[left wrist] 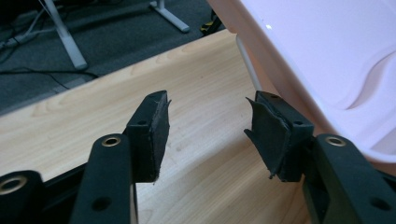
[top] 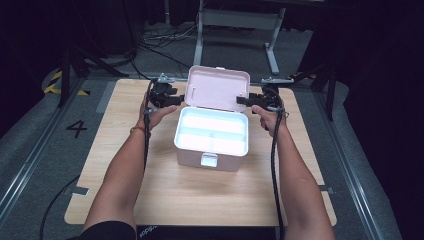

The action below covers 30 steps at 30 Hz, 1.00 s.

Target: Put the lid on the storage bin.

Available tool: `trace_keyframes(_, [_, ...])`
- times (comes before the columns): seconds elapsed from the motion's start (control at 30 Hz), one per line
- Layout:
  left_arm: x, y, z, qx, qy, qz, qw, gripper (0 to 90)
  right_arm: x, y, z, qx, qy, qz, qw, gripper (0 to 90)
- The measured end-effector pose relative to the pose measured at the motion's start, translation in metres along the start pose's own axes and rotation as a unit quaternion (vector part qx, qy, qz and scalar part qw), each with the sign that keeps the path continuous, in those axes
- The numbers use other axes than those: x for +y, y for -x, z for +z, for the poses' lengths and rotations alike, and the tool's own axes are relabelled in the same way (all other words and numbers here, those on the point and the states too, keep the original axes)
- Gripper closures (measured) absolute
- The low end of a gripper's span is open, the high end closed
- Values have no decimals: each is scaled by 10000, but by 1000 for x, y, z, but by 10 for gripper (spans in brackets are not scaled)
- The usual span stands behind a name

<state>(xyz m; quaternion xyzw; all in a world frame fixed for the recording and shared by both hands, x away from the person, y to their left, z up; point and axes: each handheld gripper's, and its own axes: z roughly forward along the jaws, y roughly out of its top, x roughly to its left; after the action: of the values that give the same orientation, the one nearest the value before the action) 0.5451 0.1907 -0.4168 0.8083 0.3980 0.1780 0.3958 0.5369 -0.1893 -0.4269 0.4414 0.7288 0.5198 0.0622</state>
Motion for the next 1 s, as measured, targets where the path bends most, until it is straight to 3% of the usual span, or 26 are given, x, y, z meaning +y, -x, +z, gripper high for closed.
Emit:
trace_keyframes(0.2, [11, 3, -11, 77, 171, -14, 9998, 517, 15, -12, -17, 7, 181, -323, 9993, 375])
trace_keyframes(0.33, [16, 6, -21, 195, 294, 140, 9993, 529, 25, -24, -31, 50, 165, -655, 9977, 404])
trace_keyframes(0.53, [17, 13, -36, 185, 555, 202, 9981, 543, 25, -36, -47, 118, 219, -999, 9947, 405])
trace_keyframes(0.63, [17, 18, -45, 122, 626, 202, 9978, 539, 21, -39, -55, 262, 348, -1119, 9928, 410])
trace_keyframes(0.77, [14, 24, -59, -12, 776, 352, 9964, 542, 9, -44, -71, 504, 561, -1281, 9889, 430])
trace_keyframes(0.8, [13, 27, -63, -15, 799, 394, 9960, 532, 6, -45, -74, 528, 550, -1360, 9878, 430])
trace_keyframes(0.87, [9, 31, -72, -220, 836, 500, 9950, 495, 3, -46, -77, 532, 535, -1437, 9867, 429])
trace_keyframes(1.0, [2, 43, -82, -328, 845, 804, 9926, 512, -6, -50, -90, 672, 491, -1727, 9815, 427])
